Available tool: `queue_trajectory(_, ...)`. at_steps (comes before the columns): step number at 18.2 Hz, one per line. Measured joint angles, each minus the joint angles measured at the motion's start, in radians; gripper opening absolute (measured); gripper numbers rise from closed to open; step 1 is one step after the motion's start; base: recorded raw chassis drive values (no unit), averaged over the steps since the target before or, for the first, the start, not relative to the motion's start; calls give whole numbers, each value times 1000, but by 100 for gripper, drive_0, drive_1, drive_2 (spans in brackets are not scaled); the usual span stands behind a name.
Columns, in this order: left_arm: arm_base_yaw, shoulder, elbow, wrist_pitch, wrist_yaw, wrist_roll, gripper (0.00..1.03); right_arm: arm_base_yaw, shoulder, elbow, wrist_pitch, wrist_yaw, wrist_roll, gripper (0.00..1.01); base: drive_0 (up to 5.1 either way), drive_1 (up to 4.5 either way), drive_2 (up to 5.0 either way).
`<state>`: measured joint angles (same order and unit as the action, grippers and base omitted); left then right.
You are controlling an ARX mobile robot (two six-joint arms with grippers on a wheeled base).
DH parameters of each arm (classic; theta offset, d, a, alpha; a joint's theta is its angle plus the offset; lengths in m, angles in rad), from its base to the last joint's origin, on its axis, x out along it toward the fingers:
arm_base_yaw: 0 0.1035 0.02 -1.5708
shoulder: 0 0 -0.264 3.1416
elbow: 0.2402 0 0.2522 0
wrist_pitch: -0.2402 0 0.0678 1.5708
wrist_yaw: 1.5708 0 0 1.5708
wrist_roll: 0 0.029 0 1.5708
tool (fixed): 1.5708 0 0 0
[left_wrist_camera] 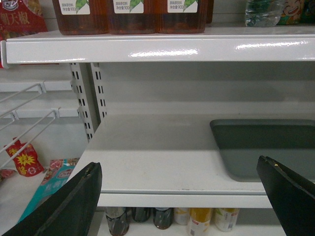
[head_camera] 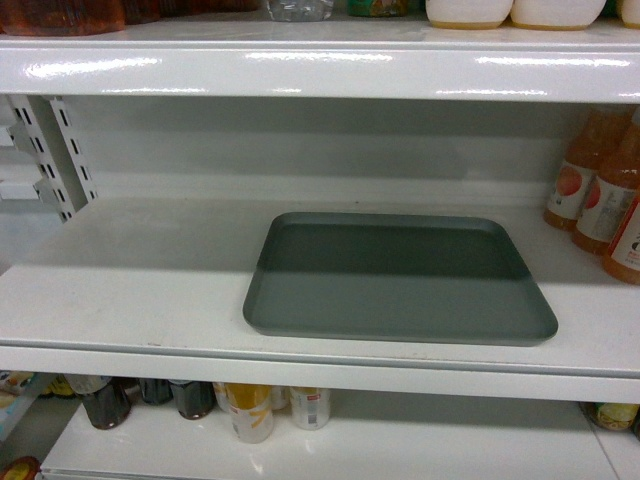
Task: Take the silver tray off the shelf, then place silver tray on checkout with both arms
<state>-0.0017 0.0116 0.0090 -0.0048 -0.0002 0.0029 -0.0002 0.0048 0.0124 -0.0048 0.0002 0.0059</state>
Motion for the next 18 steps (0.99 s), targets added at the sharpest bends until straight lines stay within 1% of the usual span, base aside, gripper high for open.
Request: queue_trajectory(18, 0, 0, 0, 0, 0, 0, 98, 0, 0, 0, 0, 0, 0, 98, 0, 0, 0)
